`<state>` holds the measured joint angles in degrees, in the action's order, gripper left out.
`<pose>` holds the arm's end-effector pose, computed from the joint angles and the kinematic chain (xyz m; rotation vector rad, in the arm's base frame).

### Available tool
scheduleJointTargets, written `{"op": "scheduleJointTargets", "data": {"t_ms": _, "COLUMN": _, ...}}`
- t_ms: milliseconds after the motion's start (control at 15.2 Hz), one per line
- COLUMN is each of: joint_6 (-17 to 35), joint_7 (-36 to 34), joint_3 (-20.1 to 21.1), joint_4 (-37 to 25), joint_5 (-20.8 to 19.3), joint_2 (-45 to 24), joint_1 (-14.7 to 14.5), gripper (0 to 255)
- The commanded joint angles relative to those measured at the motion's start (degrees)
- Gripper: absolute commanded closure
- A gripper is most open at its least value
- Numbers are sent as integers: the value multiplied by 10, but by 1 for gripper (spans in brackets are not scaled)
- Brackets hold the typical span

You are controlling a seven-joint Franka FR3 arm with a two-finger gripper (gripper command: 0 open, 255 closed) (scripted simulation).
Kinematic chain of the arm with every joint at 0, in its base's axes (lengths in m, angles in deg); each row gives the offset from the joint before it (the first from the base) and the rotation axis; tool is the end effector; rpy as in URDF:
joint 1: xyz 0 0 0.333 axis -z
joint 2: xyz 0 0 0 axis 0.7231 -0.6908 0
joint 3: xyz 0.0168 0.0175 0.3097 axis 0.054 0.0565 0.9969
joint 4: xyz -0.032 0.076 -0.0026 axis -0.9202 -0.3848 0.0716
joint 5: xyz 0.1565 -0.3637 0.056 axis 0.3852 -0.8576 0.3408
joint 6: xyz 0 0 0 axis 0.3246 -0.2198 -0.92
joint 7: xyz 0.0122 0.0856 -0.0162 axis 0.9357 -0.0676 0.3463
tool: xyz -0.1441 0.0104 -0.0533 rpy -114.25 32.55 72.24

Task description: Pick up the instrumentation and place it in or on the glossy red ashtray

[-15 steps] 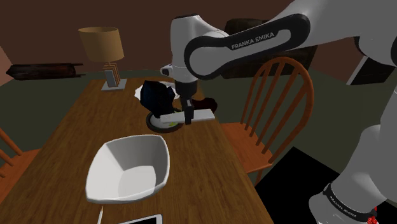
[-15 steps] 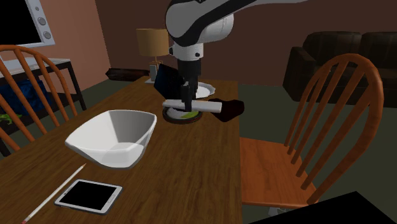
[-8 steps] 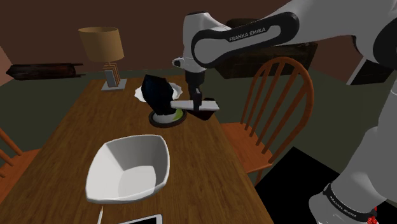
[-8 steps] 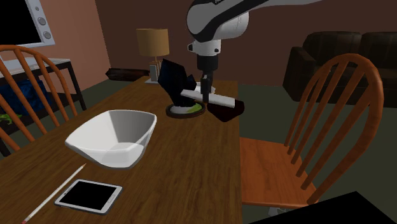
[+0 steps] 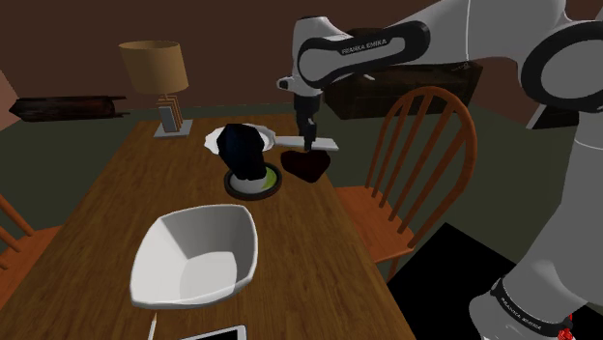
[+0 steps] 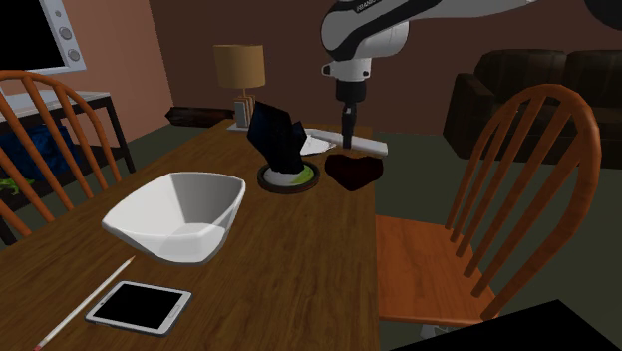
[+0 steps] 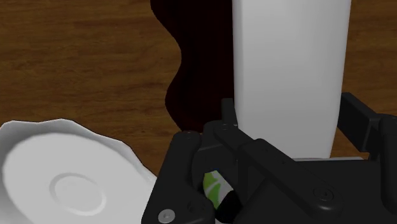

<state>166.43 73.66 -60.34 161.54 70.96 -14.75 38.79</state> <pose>0.6487 0.1449 0.3970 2.6533 1.6626 -0.0047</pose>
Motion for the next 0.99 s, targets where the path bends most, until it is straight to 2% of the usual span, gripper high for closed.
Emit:
{"op": "scheduleJointTargets", "data": {"t_ms": 0, "joint_6": -3, "joint_7": 23, "joint_3": -7, "joint_4": -12, "joint_5": 2, "joint_2": -9, "joint_1": 14, "gripper": 255}}
{"op": "scheduleJointTargets", "data": {"t_ms": 924, "joint_6": 91, "joint_7": 19, "joint_3": -9, "joint_4": 55, "joint_5": -2, "joint_2": -36, "joint_1": 15, "gripper": 255}}
